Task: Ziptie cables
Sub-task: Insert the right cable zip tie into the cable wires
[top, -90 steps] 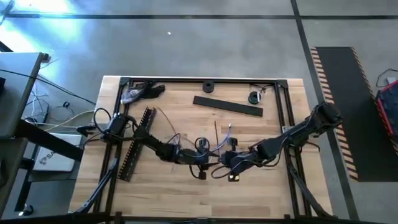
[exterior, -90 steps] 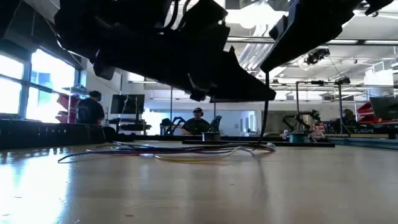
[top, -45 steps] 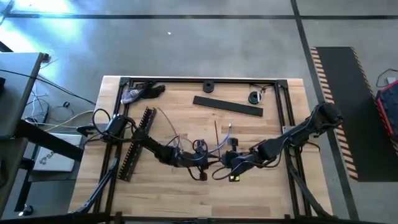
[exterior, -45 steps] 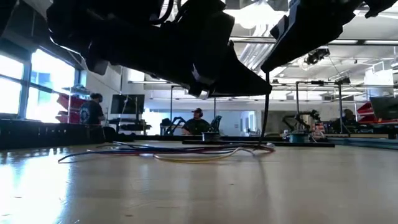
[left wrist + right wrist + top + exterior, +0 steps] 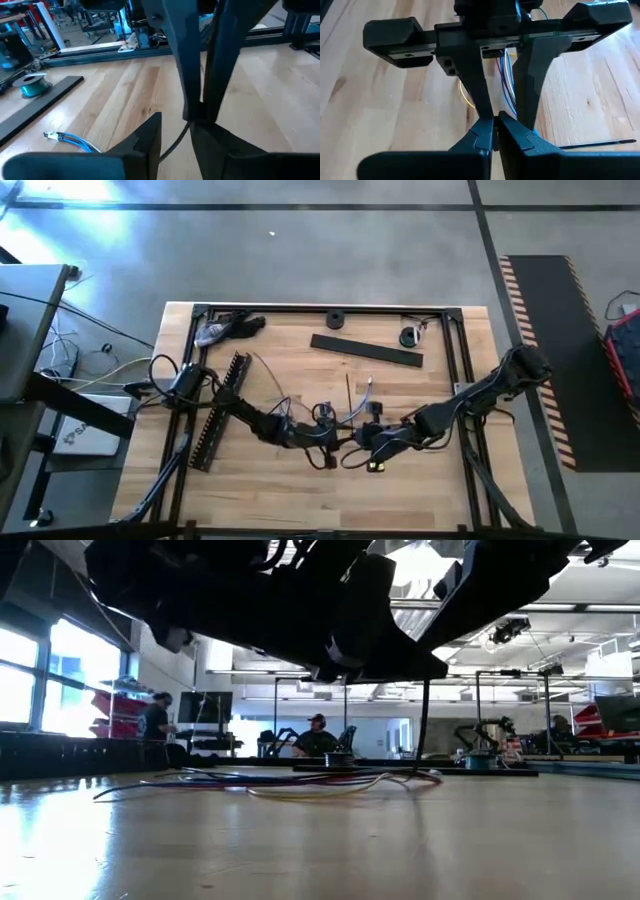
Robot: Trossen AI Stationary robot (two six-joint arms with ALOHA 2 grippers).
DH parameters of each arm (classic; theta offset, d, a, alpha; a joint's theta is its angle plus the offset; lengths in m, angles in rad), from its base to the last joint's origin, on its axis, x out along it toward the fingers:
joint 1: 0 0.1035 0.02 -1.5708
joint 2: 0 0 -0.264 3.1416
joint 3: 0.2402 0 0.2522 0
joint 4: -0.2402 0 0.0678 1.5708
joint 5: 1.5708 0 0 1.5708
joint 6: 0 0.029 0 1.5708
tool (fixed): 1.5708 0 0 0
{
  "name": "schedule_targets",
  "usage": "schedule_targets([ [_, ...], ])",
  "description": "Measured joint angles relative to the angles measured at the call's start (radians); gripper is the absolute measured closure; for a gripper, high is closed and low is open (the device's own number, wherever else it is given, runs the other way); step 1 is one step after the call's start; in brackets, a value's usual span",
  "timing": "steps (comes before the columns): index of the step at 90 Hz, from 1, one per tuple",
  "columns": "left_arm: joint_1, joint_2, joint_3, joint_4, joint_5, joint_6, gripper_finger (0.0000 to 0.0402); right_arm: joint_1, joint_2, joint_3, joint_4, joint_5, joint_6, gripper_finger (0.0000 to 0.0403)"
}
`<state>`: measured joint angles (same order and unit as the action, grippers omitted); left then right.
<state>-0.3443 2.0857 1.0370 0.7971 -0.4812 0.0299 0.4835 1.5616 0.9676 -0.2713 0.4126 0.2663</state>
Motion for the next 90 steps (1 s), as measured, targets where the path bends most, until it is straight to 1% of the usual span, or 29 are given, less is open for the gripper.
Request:
schedule_targets([
  [18, -0.004, 0.001, 0.000, -0.027, 0.001, -0.021, 0.0364, 0.000, 0.000, 0.000, -0.001, 0.000, 0.008, 0.0403],
  [31, -0.004, 0.001, 0.000, -0.027, -0.003, -0.027, 0.0397, 0.000, 0.000, 0.000, -0.001, 0.000, 0.014, 0.0403],
  [51, -0.004, 0.001, 0.000, -0.045, -0.003, -0.079, 0.0401, 0.000, 0.000, 0.000, -0.017, -0.002, 0.033, 0.0403],
  [61, -0.003, 0.001, 0.000, -0.065, 0.020, -0.150, 0.0401, -0.001, 0.000, 0.000, -0.029, -0.025, 0.048, 0.0398],
  [71, 0.006, -0.003, 0.000, -0.089, 0.056, -0.223, 0.0401, 0.000, 0.000, 0.000, -0.054, -0.067, 0.064, 0.0369],
  [78, 0.017, -0.003, 0.000, -0.115, 0.066, -0.272, 0.0401, 0.000, -0.001, 0.000, -0.092, -0.082, 0.074, 0.0333],
  [85, 0.033, -0.003, 0.000, -0.142, 0.087, -0.337, 0.0402, 0.000, -0.020, 0.000, -0.173, -0.099, 0.077, 0.0294],
  [90, 0.039, -0.003, 0.000, -0.150, 0.089, -0.374, 0.0401, 0.002, -0.041, 0.000, -0.228, -0.091, 0.089, 0.0268],
])
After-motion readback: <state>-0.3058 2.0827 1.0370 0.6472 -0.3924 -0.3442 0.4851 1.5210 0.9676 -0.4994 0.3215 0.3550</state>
